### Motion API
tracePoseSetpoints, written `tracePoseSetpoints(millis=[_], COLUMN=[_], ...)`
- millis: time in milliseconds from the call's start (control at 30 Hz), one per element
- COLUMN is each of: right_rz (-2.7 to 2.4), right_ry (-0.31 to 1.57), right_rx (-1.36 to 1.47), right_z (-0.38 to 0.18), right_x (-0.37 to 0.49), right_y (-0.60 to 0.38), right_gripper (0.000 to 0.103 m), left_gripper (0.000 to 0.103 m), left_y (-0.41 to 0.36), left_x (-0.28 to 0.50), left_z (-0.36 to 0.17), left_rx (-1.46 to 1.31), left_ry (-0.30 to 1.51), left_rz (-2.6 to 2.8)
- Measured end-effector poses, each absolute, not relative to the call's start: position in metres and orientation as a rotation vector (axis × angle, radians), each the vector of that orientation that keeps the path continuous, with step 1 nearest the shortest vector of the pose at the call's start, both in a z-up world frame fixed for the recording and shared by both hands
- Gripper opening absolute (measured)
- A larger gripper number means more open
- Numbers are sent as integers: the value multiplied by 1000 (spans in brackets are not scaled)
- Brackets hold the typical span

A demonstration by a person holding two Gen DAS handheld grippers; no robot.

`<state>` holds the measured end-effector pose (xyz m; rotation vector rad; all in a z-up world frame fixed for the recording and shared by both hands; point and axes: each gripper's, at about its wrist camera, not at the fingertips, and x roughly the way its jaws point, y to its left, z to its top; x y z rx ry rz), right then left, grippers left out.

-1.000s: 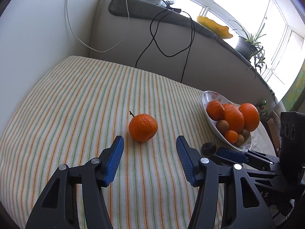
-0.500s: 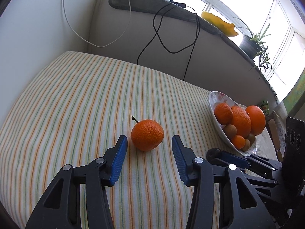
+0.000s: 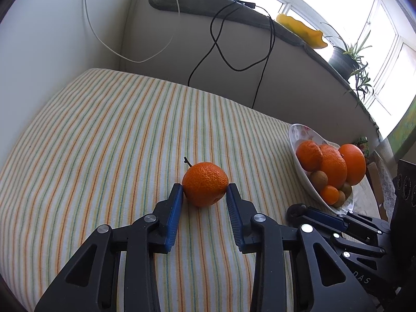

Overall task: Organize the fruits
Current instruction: 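Close the right gripper on the plum while the left gripper closes on the tangerine, then carry the plum with the right gripper over the plate while the left carries the tangerine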

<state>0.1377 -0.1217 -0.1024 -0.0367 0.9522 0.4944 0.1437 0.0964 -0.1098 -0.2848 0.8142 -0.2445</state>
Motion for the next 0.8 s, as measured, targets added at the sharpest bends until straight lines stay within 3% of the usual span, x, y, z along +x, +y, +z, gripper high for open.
tracePoseSetpoints(millis=[800], right_rz=[545], right_ry=[889], right_rx=[-11], right_z=[-72], right_x=[102], right_y=[-156], right_gripper=[23], left_gripper=[31], left_y=[75], left_x=[98], left_z=[-86], left_rx=[-274], left_ry=[753], left_rz=[-292])
